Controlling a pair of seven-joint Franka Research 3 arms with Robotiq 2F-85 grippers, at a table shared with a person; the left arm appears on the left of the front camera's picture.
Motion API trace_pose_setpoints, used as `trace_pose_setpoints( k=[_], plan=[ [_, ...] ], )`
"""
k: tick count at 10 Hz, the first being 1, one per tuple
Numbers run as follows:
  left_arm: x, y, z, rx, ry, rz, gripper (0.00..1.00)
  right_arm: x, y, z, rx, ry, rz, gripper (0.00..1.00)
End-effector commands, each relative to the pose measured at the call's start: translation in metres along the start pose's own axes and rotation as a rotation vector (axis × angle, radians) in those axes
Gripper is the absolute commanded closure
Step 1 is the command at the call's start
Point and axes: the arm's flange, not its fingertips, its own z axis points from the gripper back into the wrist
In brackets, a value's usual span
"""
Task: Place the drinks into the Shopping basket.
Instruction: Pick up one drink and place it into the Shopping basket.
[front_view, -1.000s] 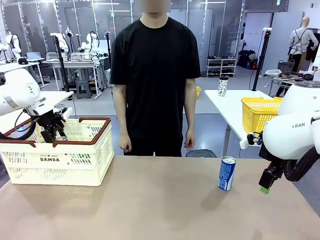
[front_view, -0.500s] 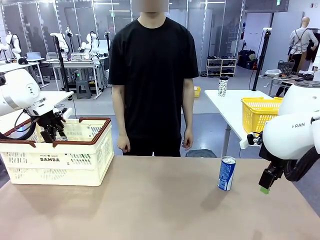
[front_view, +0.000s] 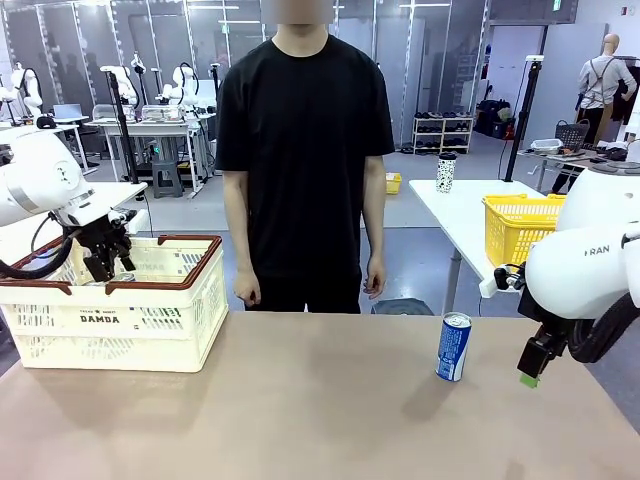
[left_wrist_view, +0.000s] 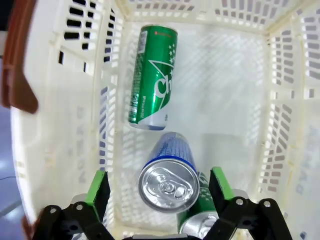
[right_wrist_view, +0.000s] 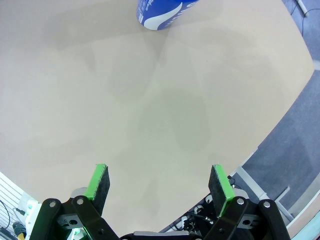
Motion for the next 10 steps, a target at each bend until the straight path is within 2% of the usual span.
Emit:
trace_pose_setpoints(
  k=[1, 4, 6, 8, 10],
  plan=[
    [0.016, -0.019, 0.025, 0.061, 0.055, -0.047, 0.0, 0.0, 0.001, 0.0, 0.002, -0.001, -0.007, 0.0],
    [0.029, -0.054, 0.066, 0.108, 0.133, -0.082, 0.0, 0.0, 0.001, 0.0, 0.002, -0.001, -0.007, 0.0],
    [0.034, -0.092, 0.101, 0.157, 0.189, -0.103, 0.0, 0.0, 0.001, 0.0, 0.002, -0.001, -0.007, 0.0],
    [0.04, -0.126, 0.12, 0.184, 0.186, -0.144, 0.0, 0.0, 0.001, 0.0, 0.002, -0.001, -0.007, 0.0],
    [0.044, -0.156, 0.125, 0.146, 0.203, -0.16, 0.0, 0.0, 0.001, 0.0, 0.002, -0.001, -0.007, 0.0]
  ],
)
